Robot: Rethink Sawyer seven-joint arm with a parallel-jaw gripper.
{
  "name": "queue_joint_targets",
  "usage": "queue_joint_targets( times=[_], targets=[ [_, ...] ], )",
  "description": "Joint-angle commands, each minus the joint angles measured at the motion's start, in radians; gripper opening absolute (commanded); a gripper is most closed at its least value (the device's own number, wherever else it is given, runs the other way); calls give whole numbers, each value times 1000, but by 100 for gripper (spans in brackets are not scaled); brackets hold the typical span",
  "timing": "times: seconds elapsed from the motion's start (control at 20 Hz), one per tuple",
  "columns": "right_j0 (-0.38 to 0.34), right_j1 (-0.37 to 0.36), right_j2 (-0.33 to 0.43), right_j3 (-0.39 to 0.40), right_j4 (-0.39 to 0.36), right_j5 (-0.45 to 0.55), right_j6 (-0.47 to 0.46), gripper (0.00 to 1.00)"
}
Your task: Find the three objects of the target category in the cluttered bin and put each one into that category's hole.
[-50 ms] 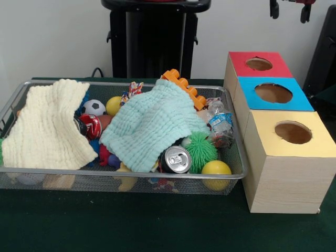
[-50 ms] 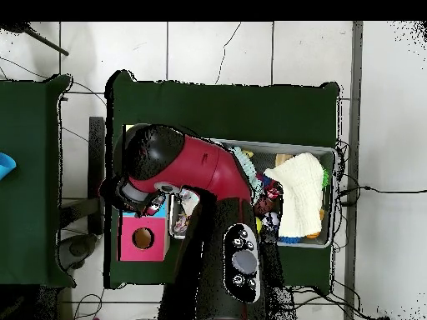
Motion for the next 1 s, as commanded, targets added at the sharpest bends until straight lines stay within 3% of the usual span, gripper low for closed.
queue_joint_targets(
  times=[0.05,0.45,1.0],
  targets=[
    [-31,50,59,37,-56,-115,27,100],
    [-66,59,48,18,-132,-172,-36,100],
    [-114,75,77,-56,-197,-130,-24,100]
  ],
)
